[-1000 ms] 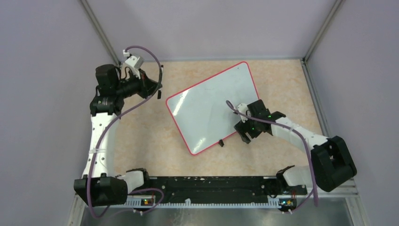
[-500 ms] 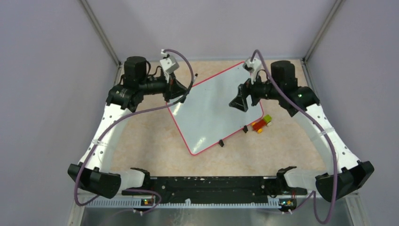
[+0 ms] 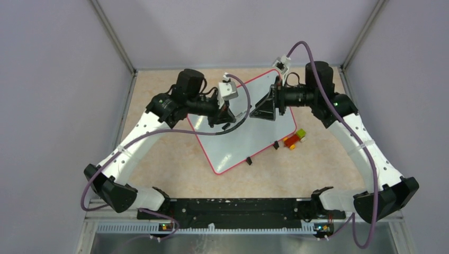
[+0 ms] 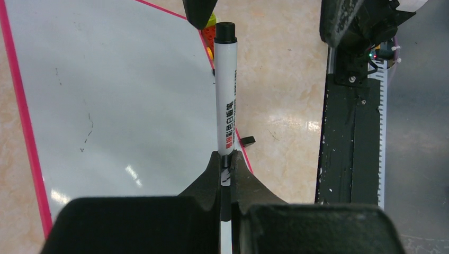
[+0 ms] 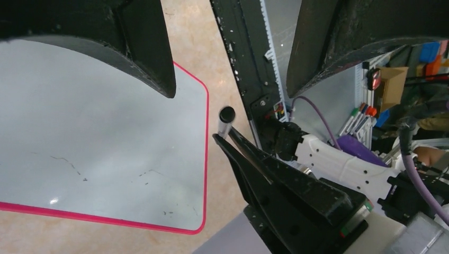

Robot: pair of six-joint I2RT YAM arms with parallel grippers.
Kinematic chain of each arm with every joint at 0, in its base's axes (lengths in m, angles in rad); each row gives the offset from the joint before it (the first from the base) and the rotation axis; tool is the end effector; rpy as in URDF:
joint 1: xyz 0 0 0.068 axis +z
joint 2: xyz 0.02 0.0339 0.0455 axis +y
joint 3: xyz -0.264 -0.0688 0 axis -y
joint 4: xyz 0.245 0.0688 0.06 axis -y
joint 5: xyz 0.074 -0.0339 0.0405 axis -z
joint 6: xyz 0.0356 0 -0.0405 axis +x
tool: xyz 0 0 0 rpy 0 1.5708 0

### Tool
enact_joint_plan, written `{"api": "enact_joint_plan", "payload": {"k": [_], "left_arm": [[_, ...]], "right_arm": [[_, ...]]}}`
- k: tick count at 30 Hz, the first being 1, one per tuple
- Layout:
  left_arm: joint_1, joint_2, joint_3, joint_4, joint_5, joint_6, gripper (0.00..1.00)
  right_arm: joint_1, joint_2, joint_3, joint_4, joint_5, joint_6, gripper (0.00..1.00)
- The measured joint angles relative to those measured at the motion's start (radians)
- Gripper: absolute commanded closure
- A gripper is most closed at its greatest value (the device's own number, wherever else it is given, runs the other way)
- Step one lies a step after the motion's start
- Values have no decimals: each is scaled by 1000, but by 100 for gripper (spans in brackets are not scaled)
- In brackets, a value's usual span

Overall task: Write a sentence on the whiteboard
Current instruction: Pass from the left arm to the right

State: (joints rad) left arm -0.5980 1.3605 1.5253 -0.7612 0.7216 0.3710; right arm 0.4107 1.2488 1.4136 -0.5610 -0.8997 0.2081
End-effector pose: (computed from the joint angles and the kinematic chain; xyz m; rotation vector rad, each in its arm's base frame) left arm 0.2182 -0.1771 0.4145 1.3442 1.6562 -0.9096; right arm 0.2245 0.1282 0.4262 -0.8114 1.8552 1.2774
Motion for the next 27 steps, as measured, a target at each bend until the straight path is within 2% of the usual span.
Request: {"api": "enact_joint_plan", "payload": {"k": [7,17,21,22,23,25,27], "left_arm": [[-71,54,34,-24,-69,23,100],[-105,62,71,-38,-112,25,100],[-113,80,77,-42,-118,25,100],[-116,85,77,-43,-118,26,100],[-118,85,77,-43,-118,26,100],[-123,89,77,-47,-122,27,100],[-123,89,77,-49,-129,25,100]], "right_arm": [[42,28,0,15,18,24,47],[84,76,-51,23,53,37,73],[87,77,-51,23,60,40,73],[87,78,-51,23,61,40,76],[87,79,-51,24,61,40,87],[87,82,-51,25,60,39,100],[88,84,-51,24,64,40,100]]}}
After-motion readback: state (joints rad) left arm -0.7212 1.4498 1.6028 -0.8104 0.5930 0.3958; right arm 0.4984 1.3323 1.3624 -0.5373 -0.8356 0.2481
